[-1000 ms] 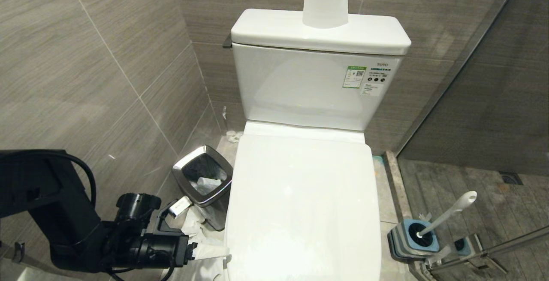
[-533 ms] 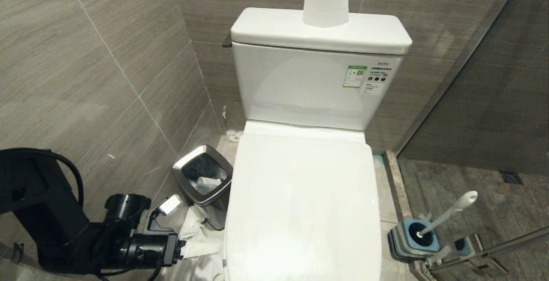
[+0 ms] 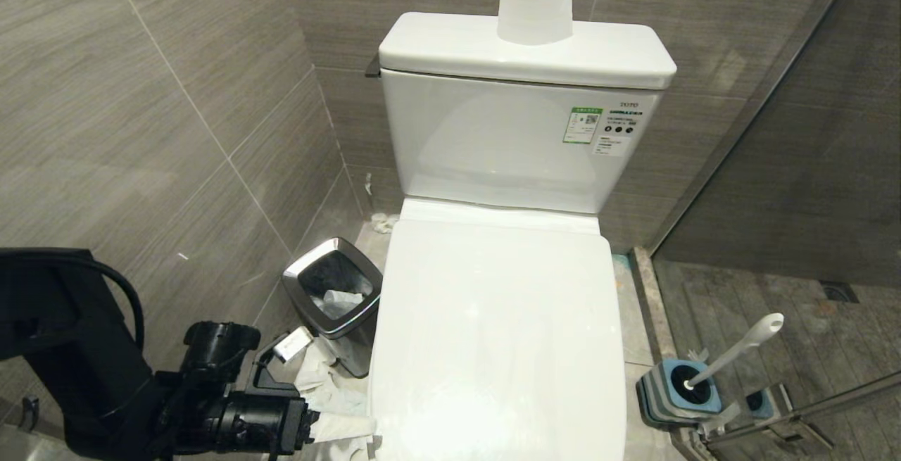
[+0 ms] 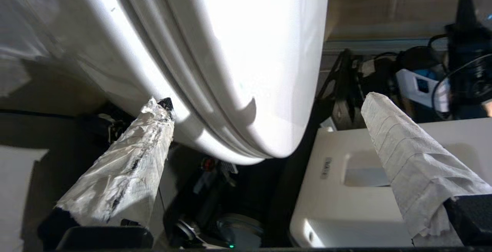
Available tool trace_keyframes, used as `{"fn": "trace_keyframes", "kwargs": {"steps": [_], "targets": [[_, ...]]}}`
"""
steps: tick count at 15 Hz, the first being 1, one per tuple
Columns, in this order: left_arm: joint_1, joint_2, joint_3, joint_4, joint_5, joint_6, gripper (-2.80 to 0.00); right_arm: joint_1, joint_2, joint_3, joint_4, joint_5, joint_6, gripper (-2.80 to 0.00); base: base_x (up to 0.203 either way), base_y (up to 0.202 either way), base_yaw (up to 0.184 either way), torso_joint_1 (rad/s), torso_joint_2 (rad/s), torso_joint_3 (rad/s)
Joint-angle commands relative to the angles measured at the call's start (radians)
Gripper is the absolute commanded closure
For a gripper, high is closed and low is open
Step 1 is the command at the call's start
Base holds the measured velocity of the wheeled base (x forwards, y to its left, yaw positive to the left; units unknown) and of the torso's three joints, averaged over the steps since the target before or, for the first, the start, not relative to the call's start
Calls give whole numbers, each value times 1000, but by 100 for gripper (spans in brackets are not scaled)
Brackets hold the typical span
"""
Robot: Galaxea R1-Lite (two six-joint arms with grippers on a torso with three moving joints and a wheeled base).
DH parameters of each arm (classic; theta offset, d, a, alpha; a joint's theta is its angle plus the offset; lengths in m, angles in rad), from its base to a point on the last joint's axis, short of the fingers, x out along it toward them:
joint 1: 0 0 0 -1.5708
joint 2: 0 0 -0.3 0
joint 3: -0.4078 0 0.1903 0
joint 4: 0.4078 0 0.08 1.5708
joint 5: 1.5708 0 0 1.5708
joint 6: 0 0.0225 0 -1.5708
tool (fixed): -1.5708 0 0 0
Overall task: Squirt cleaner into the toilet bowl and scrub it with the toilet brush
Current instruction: Use the left hand to lift the toilet lid slightly
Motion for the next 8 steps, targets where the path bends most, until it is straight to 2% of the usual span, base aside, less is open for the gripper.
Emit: {"fn": "trace_keyframes", "kwargs": {"steps": [1,8], "targets": [[-23,4,-2,-11,15,-5,-280,0,0,25,-1,1,0,0,0,0,0,0,0,0],[-44,10,-4,-11,43,4,-280,0,0,25,0,0,0,0,0,0,0,0,0,0]]}}
